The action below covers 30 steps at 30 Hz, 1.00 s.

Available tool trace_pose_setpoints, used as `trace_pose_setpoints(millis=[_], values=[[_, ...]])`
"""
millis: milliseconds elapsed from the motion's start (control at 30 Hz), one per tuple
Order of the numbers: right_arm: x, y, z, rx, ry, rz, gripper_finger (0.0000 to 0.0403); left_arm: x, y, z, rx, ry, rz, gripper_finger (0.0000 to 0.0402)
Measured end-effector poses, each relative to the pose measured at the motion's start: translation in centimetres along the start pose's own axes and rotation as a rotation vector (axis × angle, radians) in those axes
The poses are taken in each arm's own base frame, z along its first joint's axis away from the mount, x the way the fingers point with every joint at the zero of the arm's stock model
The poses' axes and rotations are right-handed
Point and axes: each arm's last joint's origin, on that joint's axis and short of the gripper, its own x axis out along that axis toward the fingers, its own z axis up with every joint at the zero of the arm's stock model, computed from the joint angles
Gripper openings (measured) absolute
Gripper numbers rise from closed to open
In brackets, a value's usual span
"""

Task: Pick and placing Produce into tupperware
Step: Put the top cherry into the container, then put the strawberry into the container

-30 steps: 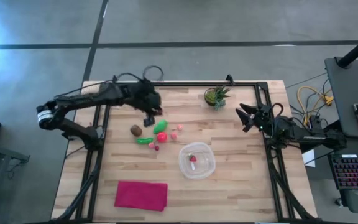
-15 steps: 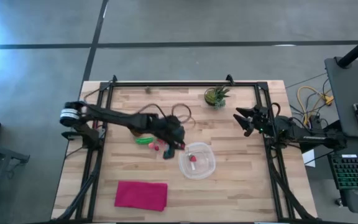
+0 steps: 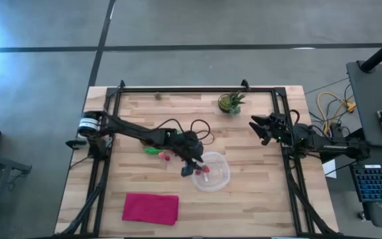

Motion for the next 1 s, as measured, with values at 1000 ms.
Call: trace_pose_setpoints(millis=[1000], values=[[0.2, 0.0, -0.4, 0.062, 0.051, 0.015, 0.0242, -27.0, 19.5, 0.1, -1.03, 0.004, 0.828, 0.0217]])
